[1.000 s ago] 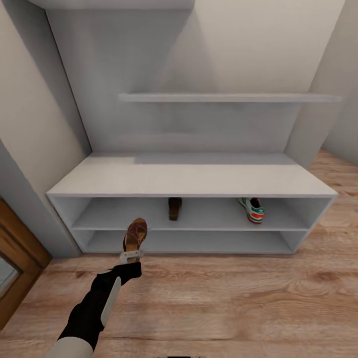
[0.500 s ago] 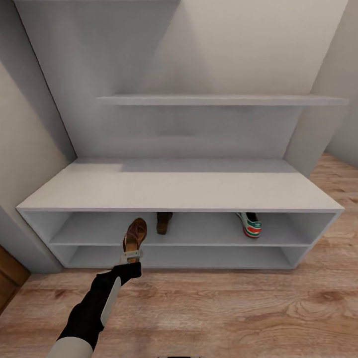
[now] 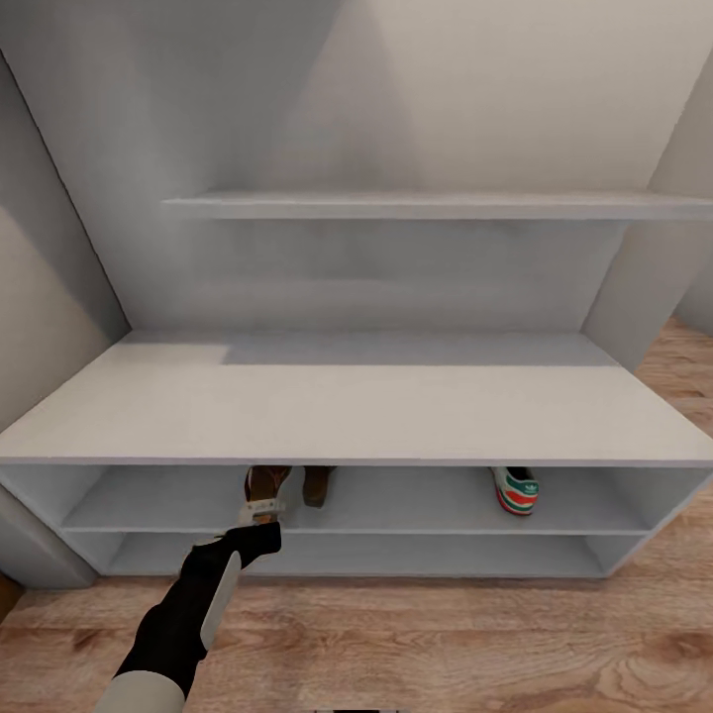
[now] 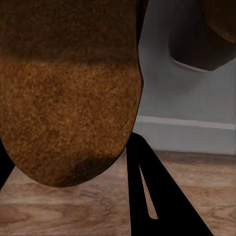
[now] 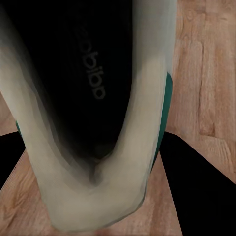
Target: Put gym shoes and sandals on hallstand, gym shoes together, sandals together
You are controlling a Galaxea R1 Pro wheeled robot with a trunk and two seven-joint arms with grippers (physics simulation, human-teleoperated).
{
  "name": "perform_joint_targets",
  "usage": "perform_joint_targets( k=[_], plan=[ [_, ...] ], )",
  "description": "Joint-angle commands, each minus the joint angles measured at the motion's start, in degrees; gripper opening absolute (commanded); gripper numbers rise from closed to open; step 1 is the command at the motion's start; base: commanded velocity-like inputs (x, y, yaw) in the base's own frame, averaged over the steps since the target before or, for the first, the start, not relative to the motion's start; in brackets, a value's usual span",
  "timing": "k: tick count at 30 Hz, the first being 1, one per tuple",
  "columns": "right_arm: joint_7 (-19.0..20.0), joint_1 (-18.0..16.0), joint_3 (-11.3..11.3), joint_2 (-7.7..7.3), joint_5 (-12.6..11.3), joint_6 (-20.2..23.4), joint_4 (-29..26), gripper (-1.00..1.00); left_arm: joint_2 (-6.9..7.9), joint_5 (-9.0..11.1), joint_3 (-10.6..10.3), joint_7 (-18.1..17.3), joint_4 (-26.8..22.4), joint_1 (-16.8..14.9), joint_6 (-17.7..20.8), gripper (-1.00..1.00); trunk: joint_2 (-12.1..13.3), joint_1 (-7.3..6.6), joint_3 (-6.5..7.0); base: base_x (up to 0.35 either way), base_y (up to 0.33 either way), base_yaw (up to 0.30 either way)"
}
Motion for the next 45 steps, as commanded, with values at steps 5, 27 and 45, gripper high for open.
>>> perform_joint_targets(
  k=[5,27,45],
  plan=[
    [-0.1,-0.1,0.0,-0.02,0.2,0.3,0.0,-1.00,-0.06,0.3,0.2,-0.2,-0.1,0.0,0.4,-1.00,0.0,0.01,-0.05,0.069,0.000,0.000],
    [-0.1,-0.1,0.0,-0.01,0.2,0.3,0.0,-1.00,0.02,0.3,0.3,-0.2,-0.1,0.0,0.3,-1.00,0.0,0.01,-0.05,0.195,0.000,0.000],
    [-0.1,-0.1,0.0,-0.02,0.2,0.3,0.0,-1.00,0.12,0.3,0.2,-0.2,-0.1,0.0,0.3,1.00,0.0,0.01,-0.05,0.001,0.000,0.000]
  ],
)
